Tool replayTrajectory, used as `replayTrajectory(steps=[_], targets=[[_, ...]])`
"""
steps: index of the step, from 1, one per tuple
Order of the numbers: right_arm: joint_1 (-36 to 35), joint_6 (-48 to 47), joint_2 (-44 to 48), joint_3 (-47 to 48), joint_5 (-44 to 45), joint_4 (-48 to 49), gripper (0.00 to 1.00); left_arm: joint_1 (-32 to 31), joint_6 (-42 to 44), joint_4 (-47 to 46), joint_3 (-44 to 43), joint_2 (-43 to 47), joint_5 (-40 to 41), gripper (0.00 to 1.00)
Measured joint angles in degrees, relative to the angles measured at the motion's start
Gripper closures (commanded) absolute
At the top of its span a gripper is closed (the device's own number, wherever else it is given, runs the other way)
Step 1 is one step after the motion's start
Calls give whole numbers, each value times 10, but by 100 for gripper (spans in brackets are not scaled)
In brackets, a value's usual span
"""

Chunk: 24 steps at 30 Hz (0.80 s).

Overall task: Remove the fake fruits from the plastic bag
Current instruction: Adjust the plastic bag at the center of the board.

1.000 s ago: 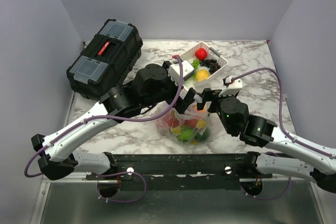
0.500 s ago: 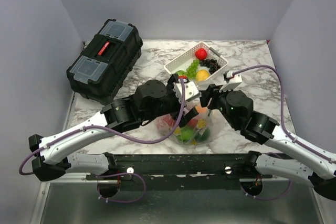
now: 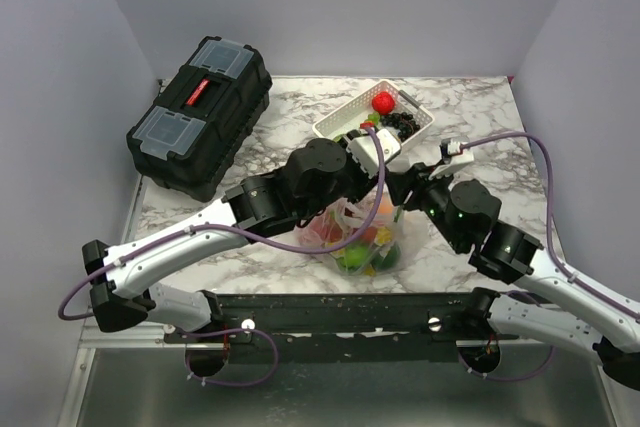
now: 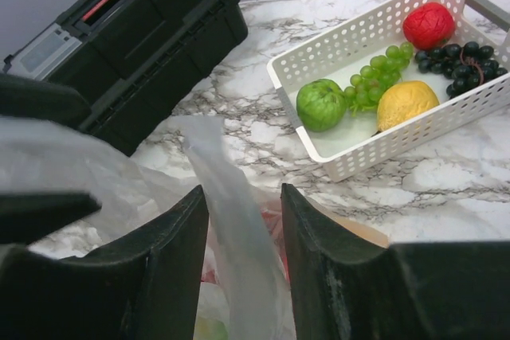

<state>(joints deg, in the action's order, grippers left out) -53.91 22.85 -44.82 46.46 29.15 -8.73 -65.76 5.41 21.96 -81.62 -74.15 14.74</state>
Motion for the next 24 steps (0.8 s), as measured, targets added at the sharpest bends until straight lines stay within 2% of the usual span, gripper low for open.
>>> replayTrajectory(steps=[2, 3, 4, 9, 14, 19, 24], targets=[[0, -4, -4, 0, -1, 5, 78, 0, 3, 3, -9, -12, 24, 92], [0, -5, -9, 0, 0, 7, 89, 0, 6, 6, -13, -16, 35, 98], [0, -7, -15, 1, 1, 8, 98, 0, 8, 9, -19, -20, 57, 100], [0, -11, -44, 9, 16, 2, 99, 2, 28, 5, -20, -14, 141, 100], [0, -24, -50, 26, 36, 0, 99, 24, 53, -46, 45, 56, 230, 100], [0, -44, -93, 73, 44, 24, 99, 116, 31, -50, 61, 108, 280, 100], [9, -69, -207, 167, 21, 61, 99, 219, -23, -23, 57, 138, 288, 100]])
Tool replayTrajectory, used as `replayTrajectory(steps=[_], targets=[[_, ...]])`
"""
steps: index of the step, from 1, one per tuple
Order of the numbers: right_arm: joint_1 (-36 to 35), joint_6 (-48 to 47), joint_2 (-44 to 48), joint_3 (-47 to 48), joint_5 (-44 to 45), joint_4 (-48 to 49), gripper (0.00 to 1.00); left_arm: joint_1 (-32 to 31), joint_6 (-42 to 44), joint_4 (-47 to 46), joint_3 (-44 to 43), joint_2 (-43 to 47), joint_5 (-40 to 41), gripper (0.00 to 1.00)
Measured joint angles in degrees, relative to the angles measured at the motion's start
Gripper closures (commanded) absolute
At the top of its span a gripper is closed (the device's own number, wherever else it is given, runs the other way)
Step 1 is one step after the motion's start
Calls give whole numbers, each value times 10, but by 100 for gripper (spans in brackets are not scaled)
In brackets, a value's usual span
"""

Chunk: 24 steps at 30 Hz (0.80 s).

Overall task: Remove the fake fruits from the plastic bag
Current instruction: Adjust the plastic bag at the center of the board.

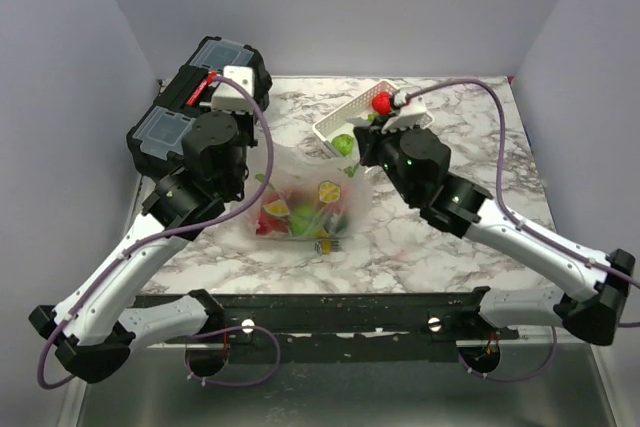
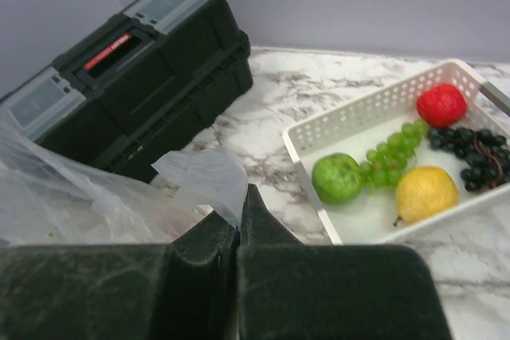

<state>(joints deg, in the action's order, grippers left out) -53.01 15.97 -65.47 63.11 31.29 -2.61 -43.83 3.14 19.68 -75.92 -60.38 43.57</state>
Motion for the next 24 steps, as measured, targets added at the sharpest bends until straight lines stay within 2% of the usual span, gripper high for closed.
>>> replayTrajectory(steps=[5, 8, 12, 17, 19, 23, 24], targets=[[31, -15, -116, 104, -60, 23, 99, 29, -42, 14, -1, 43, 0, 100], [47, -20, -155, 141, -88, 31, 99, 33, -63, 17, 10, 76, -12, 100], [52, -25, -167, 147, -111, 30, 99, 33, -87, 25, 60, 128, -48, 100], [51, -25, -144, 105, -110, 18, 91, 33, -103, 35, 137, 203, -137, 100], [51, -25, -122, 76, -99, -5, 77, 33, -105, 38, 164, 239, -193, 100], [51, -13, -83, 50, -93, -53, 36, 33, -114, 45, 189, 291, -291, 100], [51, -7, -73, 49, -95, -66, 29, 33, -115, 45, 193, 298, -312, 100]])
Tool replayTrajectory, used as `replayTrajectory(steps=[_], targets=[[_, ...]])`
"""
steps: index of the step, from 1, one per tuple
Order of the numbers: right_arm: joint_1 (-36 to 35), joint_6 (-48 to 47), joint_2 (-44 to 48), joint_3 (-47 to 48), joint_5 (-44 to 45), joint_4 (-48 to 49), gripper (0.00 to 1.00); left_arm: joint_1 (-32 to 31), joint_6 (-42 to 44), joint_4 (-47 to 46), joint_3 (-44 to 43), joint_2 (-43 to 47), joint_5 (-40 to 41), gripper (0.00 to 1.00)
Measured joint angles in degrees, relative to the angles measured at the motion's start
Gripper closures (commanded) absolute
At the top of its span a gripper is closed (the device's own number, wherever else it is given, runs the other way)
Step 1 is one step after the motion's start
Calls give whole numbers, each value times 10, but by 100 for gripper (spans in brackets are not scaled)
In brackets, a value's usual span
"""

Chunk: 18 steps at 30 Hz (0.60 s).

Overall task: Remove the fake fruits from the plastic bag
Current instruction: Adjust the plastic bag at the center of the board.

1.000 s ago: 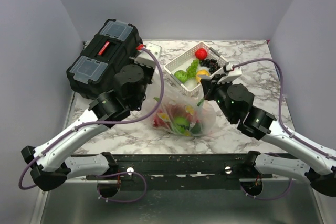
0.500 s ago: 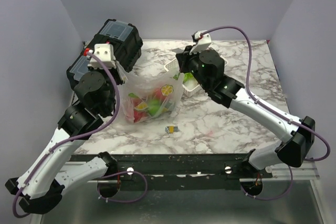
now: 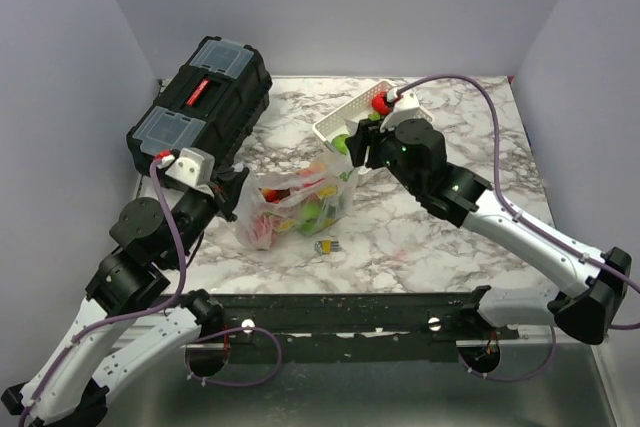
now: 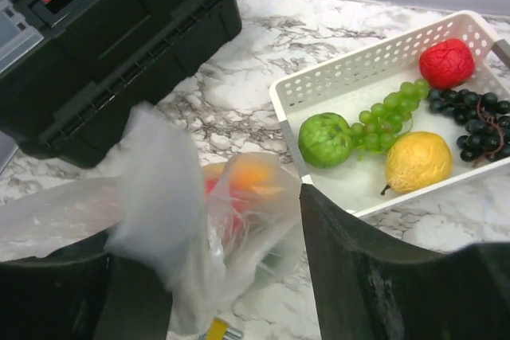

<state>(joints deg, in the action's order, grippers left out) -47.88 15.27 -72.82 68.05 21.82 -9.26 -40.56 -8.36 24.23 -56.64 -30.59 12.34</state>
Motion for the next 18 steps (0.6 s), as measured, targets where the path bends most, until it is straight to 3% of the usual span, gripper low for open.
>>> replayTrajectory(steps=[3, 8, 12, 18], targets=[[0, 32, 23, 0, -19, -23, 11, 0, -2, 4, 7, 9, -53, 100], [0, 118, 33, 0, -84, -60, 1, 0, -3, 18, 3, -6, -103, 100], [0, 190, 57, -45, -129, -70, 0, 1, 0, 21, 1, -10, -117, 100], [0, 258, 205, -189, -176, -16, 0, 1, 2, 21, 1, 3, -120, 100]])
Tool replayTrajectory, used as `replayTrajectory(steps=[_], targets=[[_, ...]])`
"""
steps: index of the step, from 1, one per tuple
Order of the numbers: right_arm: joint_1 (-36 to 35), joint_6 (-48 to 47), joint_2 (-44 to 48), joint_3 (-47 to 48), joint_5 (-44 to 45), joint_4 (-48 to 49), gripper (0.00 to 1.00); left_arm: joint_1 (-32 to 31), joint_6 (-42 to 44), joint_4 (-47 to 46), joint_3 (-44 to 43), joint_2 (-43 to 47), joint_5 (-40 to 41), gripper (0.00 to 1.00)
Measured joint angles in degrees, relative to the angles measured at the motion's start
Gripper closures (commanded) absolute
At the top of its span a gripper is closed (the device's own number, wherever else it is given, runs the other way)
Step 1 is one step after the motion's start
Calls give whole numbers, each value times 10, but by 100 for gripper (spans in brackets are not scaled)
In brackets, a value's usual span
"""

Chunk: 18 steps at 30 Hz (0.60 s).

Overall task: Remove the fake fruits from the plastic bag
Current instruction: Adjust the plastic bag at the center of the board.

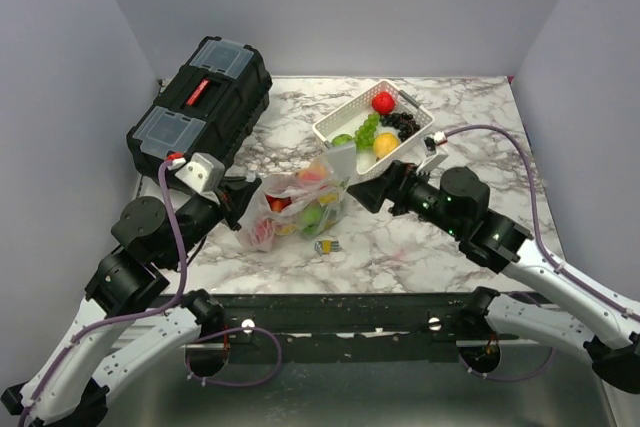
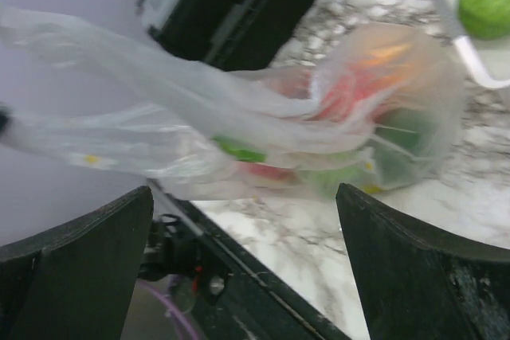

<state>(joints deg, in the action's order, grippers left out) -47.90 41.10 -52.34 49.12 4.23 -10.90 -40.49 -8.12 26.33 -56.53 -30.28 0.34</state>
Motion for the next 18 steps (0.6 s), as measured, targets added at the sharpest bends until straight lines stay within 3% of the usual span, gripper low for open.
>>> replayTrajectory(steps=[3, 7, 13, 18], targets=[[0, 46, 26, -39, -48, 69, 0, 0, -11, 0, 2, 4, -1, 100], [-12, 123, -6, -93, -96, 174, 0, 0, -40, 1, 13, 4, -10, 100], [-58, 237, -80, -135, -85, 245, 0, -1, -81, 1, 23, 4, -11, 100], [-74, 286, -137, -125, -37, 254, 7, -1, -97, 2, 24, 10, -16, 100]])
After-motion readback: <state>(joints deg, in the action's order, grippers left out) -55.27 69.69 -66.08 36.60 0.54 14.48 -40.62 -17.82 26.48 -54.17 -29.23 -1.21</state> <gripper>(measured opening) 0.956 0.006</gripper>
